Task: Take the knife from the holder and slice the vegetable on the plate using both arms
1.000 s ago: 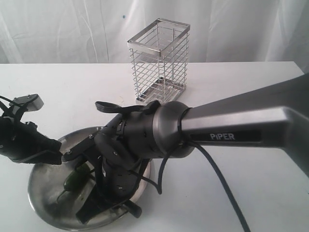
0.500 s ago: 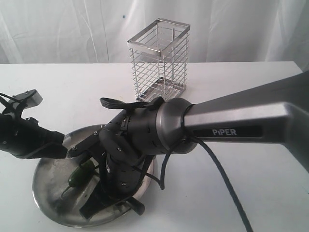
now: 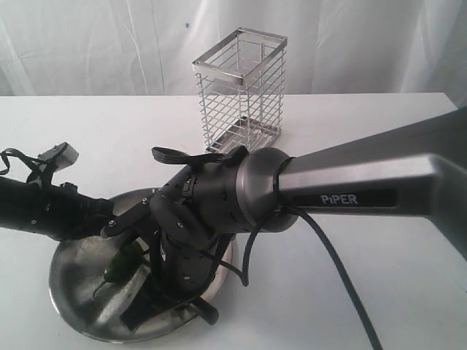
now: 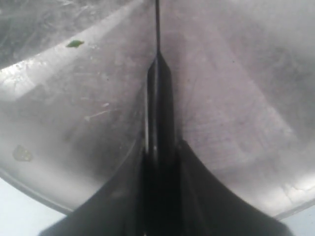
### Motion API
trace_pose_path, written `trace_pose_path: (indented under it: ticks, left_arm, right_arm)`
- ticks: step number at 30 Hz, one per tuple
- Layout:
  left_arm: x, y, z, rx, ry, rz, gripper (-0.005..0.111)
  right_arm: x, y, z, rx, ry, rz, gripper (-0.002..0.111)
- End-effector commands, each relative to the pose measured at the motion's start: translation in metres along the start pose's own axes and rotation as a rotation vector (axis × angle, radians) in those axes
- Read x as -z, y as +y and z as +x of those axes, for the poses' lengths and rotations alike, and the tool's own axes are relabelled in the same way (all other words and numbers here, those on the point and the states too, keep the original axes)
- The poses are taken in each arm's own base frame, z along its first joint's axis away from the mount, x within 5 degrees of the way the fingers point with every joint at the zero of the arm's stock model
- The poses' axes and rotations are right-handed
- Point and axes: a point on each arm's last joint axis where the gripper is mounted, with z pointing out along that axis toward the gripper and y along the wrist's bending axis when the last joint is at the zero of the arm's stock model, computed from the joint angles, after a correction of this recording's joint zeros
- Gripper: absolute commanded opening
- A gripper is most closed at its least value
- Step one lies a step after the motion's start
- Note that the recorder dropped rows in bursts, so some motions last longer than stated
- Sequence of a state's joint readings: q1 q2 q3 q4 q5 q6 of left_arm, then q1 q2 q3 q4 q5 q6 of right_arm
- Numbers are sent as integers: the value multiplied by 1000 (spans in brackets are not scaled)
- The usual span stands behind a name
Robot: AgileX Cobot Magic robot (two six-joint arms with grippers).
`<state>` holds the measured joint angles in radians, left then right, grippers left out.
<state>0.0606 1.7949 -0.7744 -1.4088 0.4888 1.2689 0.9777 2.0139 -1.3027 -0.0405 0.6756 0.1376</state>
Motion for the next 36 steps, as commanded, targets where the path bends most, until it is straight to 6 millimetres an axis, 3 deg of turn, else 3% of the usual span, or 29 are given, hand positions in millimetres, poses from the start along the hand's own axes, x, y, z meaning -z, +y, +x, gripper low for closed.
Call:
trace_pose_path:
  ticks: [1,5,14,27,32,36]
  left_arm:
    - [-13,10,10,42,43,-3,0]
    - [-23,20,18,72,80,-22,0]
    - [-22,14,16,80,71,23,0]
    - [22,-22,-8,-103,-42,40,0]
    - [37,-45,1,-201,61,167,21]
    - [38,-43,19,-140,195,163,37]
  right_arm:
    - [0,-4,0,-4,6,5,0]
    - [0,-4,5,-4,66,13,0]
    - [8,-10,17,38,191,75,0]
    - [18,-19,28,82,326,156,0]
    - [17,-18,26,84,306,153,0]
    - [17,-19,27,81,310,154,0]
